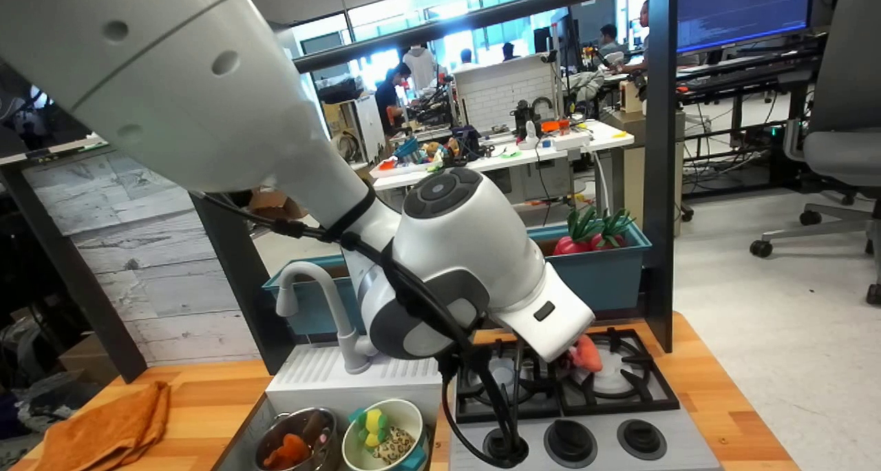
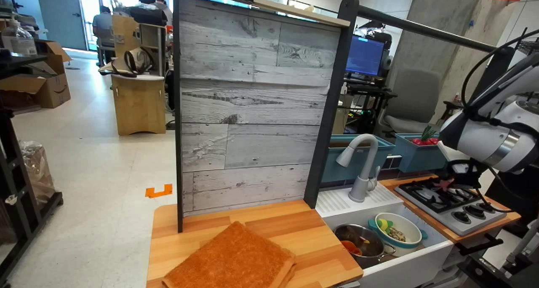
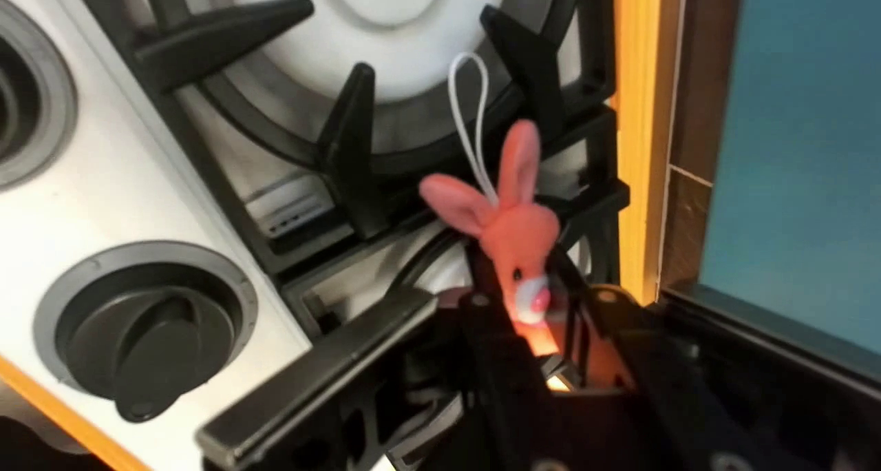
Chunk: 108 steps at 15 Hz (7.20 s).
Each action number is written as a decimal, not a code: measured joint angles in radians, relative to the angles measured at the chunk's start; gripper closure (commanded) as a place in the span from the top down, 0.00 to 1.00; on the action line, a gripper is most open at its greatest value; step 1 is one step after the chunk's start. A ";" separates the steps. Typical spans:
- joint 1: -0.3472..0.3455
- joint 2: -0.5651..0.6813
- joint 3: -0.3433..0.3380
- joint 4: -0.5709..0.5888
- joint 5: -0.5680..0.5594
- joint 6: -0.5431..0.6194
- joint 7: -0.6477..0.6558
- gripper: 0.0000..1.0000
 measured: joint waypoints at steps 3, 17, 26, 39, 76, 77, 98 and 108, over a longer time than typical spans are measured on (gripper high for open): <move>0.072 -0.066 -0.060 -0.077 0.000 -0.089 0.018 0.03; 0.021 -0.303 0.324 -0.423 -0.001 -0.162 -0.253 0.04; 0.175 -0.227 0.218 -0.442 0.002 -0.193 -0.235 0.22; 0.235 -0.296 0.177 -0.528 -0.033 -0.213 -0.304 1.00; 0.724 -0.846 -0.163 -0.960 -1.238 -0.561 0.237 1.00; 0.690 -0.845 -0.131 -0.956 -1.238 -0.583 0.182 1.00; 0.431 -0.797 0.342 -0.709 -0.746 -0.698 -0.532 1.00; 0.500 -0.668 0.362 -0.604 -0.690 -0.581 -0.499 1.00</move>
